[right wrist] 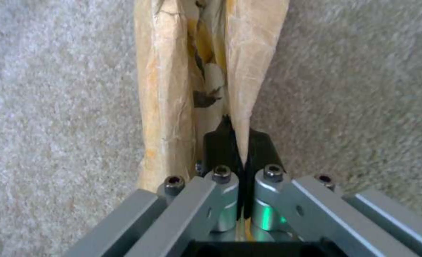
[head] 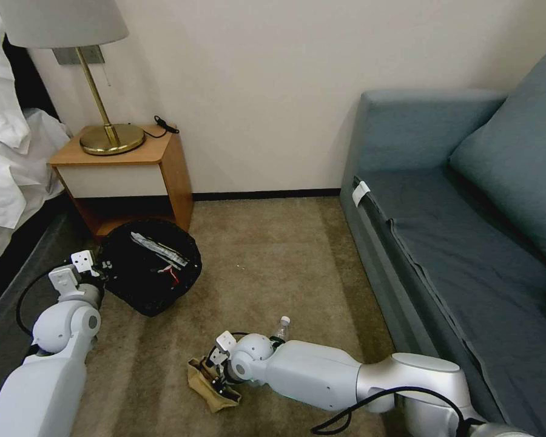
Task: Pick up the trash bin, then pick up the garbage on the floor and place it into the trash bin.
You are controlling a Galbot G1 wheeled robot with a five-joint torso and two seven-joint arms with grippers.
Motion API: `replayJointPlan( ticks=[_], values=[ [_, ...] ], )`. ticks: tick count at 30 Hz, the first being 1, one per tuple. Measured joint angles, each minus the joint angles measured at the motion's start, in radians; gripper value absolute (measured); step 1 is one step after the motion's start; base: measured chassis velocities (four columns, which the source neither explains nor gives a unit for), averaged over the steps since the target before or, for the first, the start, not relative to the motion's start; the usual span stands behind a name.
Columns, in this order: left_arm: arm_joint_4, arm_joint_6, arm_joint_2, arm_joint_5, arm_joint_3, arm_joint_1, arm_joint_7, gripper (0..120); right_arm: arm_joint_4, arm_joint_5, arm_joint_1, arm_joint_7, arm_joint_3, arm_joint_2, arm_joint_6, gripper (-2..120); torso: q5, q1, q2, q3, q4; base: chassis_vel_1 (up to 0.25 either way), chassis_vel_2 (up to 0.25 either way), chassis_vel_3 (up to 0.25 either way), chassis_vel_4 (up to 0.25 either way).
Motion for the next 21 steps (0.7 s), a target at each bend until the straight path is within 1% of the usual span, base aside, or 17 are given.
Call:
replayJointPlan(
  ticks=[8,17,21],
  values=[
    [-0.001,0.000,0.001,0.000,-0.002,-0.001,0.000,2,0.015,-0.003,0.023,0.002,0.032,-0.025,0.001,0,0.0000,0.000,0.000,0.000,-0.0001,0.000,0.000,0.000,0.000],
    [-0.005,0.000,0.003,-0.002,-0.009,0.001,0.001,2,0.051,0.017,0.078,0.021,0.116,-0.068,-0.006,0,0.0000,0.000,0.000,0.000,-0.0001,0.000,0.000,0.000,0.000],
    [-0.005,0.001,0.004,-0.002,-0.011,0.002,0.001,2,0.066,0.022,0.079,0.029,0.155,-0.078,-0.009,0,0.0001,0.000,0.000,0.000,0.0000,0.000,0.000,0.000,0.000]
  ],
)
